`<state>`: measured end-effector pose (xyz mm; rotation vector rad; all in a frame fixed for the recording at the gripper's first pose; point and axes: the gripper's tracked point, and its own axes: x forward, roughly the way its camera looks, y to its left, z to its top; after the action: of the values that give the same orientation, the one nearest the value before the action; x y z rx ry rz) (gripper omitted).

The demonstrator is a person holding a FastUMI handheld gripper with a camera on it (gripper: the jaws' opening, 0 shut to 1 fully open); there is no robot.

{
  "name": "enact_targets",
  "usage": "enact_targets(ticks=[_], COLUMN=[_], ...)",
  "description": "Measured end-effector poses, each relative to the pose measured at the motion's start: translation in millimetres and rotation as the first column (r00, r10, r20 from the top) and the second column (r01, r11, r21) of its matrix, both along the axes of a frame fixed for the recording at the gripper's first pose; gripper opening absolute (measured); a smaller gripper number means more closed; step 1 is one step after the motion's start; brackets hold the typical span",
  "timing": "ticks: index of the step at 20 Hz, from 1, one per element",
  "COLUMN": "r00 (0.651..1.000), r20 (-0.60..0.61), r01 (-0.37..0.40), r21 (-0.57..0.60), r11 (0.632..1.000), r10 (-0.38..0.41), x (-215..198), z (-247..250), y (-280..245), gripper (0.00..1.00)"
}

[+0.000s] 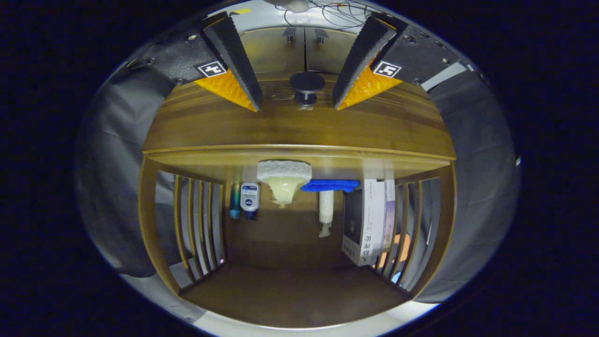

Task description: Pull open the drawer, take out the items inside it, and place them on the countertop above the cabinet.

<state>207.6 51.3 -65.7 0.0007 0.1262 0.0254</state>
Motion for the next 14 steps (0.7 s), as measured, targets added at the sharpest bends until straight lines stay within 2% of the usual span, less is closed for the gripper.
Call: enact_targets(ticks=[8, 14], r00=[0.993, 0.985], r20=[0.117, 0.17], r01=[-0.002, 0.019], r21=[0.028, 0.045], r11=[1.0, 0.999], r10=[-0.002, -0.026], x=[-117.1, -168.4], z=[35.2, 49.3], y=[-40.1, -61.3], gripper=[0.99, 0.99])
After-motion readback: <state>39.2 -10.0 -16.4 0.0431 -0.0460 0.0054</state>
